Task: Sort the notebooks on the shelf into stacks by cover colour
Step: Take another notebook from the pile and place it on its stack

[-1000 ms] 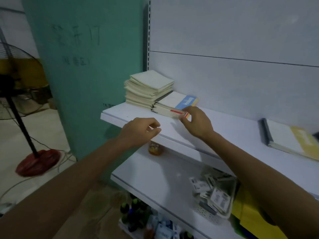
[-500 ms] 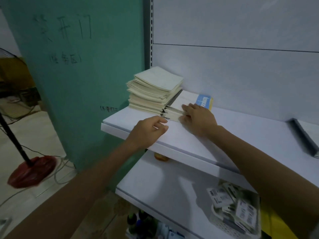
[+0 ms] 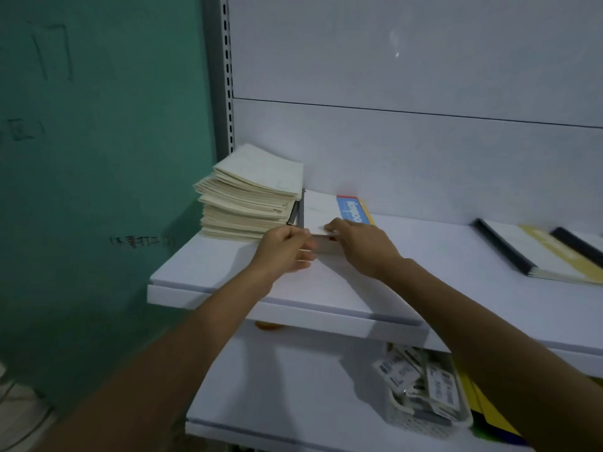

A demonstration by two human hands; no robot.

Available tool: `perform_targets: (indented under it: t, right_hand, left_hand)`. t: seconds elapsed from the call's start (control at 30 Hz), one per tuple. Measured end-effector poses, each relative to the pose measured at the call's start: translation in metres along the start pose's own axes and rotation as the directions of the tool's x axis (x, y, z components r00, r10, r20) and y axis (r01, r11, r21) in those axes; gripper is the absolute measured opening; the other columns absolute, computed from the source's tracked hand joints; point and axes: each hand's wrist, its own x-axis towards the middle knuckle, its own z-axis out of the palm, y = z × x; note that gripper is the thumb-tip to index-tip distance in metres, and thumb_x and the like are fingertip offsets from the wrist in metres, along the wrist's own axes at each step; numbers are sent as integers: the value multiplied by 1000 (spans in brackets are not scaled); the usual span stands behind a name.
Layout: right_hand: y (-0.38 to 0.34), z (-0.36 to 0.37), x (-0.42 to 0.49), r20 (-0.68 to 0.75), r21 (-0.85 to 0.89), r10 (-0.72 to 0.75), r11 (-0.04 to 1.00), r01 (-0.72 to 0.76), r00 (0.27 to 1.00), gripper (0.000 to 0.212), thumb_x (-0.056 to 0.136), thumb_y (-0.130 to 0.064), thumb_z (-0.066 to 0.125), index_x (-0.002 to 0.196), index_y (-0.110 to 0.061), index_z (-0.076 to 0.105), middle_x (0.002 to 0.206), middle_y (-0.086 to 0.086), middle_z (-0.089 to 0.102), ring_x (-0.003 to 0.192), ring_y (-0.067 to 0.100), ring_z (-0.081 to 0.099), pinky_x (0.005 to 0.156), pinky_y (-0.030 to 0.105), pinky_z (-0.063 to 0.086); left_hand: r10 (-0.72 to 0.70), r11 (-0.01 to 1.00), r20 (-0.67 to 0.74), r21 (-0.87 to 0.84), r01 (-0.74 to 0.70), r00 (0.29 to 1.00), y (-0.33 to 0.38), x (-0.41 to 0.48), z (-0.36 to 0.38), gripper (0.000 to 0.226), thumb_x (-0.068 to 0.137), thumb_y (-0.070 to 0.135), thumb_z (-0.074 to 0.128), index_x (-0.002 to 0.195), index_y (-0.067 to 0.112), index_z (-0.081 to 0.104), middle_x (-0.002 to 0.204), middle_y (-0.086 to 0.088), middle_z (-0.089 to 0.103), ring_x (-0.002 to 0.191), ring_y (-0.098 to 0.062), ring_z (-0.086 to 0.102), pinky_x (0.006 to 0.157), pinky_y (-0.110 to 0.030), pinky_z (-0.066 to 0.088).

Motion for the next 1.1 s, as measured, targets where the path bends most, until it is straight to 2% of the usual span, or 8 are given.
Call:
perform_targets:
  t: [0.1, 0.23, 0.37, 0.53, 0.67, 0.8, 0.9, 1.1]
  right_hand:
    - [3, -2, 9, 30, 93, 59, 994, -61, 998, 36, 101, -17, 34, 134, -26, 45, 123, 11, 58, 101, 32, 55, 75, 33, 41]
    - [10, -16, -7, -247, 145, 140, 984, -106, 959, 38, 99, -16, 38, 135, -26, 45, 106, 11, 65, 89, 33, 63, 72, 37, 52]
    - [7, -21, -56, -417, -11, -95, 995, 99, 904, 40, 92, -15, 52, 132, -19, 55, 112, 11, 69, 88, 30, 69, 70, 39, 57]
    - [8, -18, -80, -253, -65, -309, 951, 302, 917, 46, 96, -50, 37, 116, -22, 66, 112, 1, 70, 96, 18, 67, 78, 29, 51]
    - [27, -35, -53, -294, 428, 148, 904, -9, 944, 39, 95, -49, 42, 95, -22, 69, 92, -3, 71, 79, 15, 64, 67, 29, 51]
    - [67, -30, 0, -192, 688, 546, 667, -285, 815, 14, 93, -24, 50, 88, -13, 59, 89, 3, 68, 83, 21, 64, 69, 34, 50]
    - [82, -15, 30, 54, 690, 632, 536, -487, 773, 24, 89, -35, 57, 100, -14, 51, 104, 7, 65, 93, 25, 62, 79, 40, 52]
    - [70, 3, 49, 403, 634, 541, 417, -651, 738, 42, 83, -46, 68, 83, -7, 52, 75, 8, 62, 55, 14, 52, 47, 23, 37]
  left_hand:
    - [-33, 998, 48, -55, 36, 998, -4, 2, -6, 20, 97, 21, 52, 103, 6, 63, 97, -13, 69, 72, -16, 66, 59, -19, 55]
    - [-93, 984, 132, -137, 111, 987, -5, 5, -12, 44, 97, 42, 46, 113, 4, 61, 102, -14, 71, 84, -22, 70, 70, -27, 57]
    - [-173, 946, 308, -212, 245, 936, 8, 10, -7, 75, 87, 74, 23, 117, 17, 60, 105, -11, 72, 94, -29, 70, 72, -35, 55]
    - [-78, 997, 303, 7, 80, 950, 10, 10, 16, 35, 97, 17, 51, 132, 15, 53, 124, -7, 64, 107, -22, 62, 89, -36, 51]
    - [46, 985, 235, 153, -84, 971, 10, 11, 23, 23, 95, 8, 51, 110, 24, 58, 108, 2, 66, 98, -14, 63, 84, -30, 52]
    - [160, 959, 100, 221, -178, 982, 3, 9, 12, 12, 95, 18, 54, 105, 19, 62, 102, -3, 69, 93, -18, 65, 84, -36, 52]
    - [192, 921, 72, 331, -205, 979, -9, 5, -7, 14, 94, 21, 58, 103, 15, 66, 99, -2, 71, 88, -16, 67, 77, -32, 53]
    - [203, 946, 39, 250, -206, 978, -21, -4, -22, 13, 93, 21, 58, 105, 19, 64, 96, 2, 72, 85, -13, 70, 69, -20, 55]
